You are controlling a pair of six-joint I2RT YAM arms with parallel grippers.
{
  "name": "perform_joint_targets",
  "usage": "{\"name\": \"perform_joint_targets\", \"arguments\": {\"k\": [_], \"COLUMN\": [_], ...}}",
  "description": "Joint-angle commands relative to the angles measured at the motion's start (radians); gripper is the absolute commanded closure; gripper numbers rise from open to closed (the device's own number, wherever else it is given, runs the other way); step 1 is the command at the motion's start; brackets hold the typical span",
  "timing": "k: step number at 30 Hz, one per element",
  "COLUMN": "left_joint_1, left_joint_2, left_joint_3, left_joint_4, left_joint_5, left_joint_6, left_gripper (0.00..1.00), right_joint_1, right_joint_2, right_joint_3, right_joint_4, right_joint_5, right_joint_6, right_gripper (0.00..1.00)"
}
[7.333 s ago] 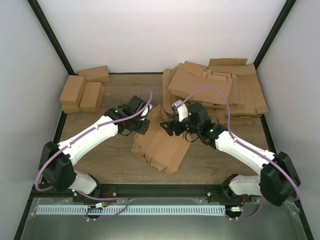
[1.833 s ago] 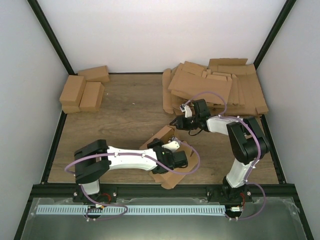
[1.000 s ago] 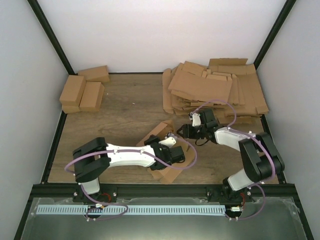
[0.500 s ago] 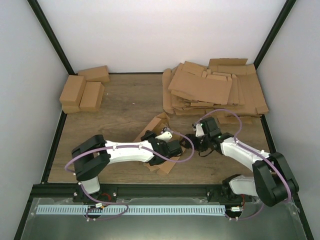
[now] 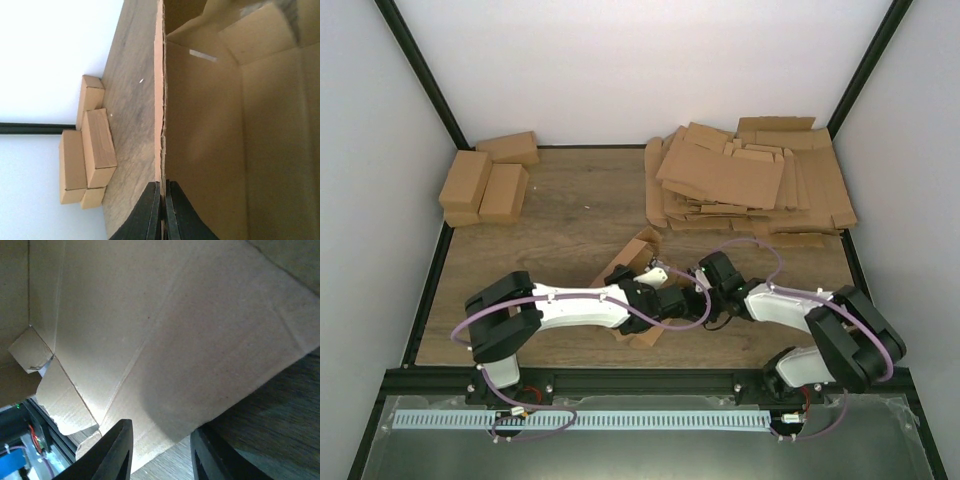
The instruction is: Fold the paper box
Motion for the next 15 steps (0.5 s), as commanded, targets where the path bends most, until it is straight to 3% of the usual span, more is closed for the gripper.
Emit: {"name": "perform_joint_targets", "arguments": {"k": [1, 6, 15], "left_joint_1": [-0.03, -0.032, -0.029], "left_joint_2": [-0.007, 0.003, 0.014], "left_joint_3": [-0.001, -0.012, -0.017], "left_joint_4": [0.042, 0.051, 0.044], "left_joint_5": [0.062, 0.054, 0.004], "left_joint_6": [0.029, 0.029, 0.011], "left_gripper": [0.96, 0.96, 0.96], "right_joint_1": [0.023, 0.022, 0.022], "right_joint_2": [0.053, 0.049, -0.123], "right_joint_3": [0.032, 0.041, 0.106], "right_joint_4": [0.065, 0.037, -0.128], "right_joint_5": [0.007, 0.034, 0.254], "right_joint_6": [0.033, 0.002, -0.139], "right_gripper": [0.67, 0.67, 0.51]}}
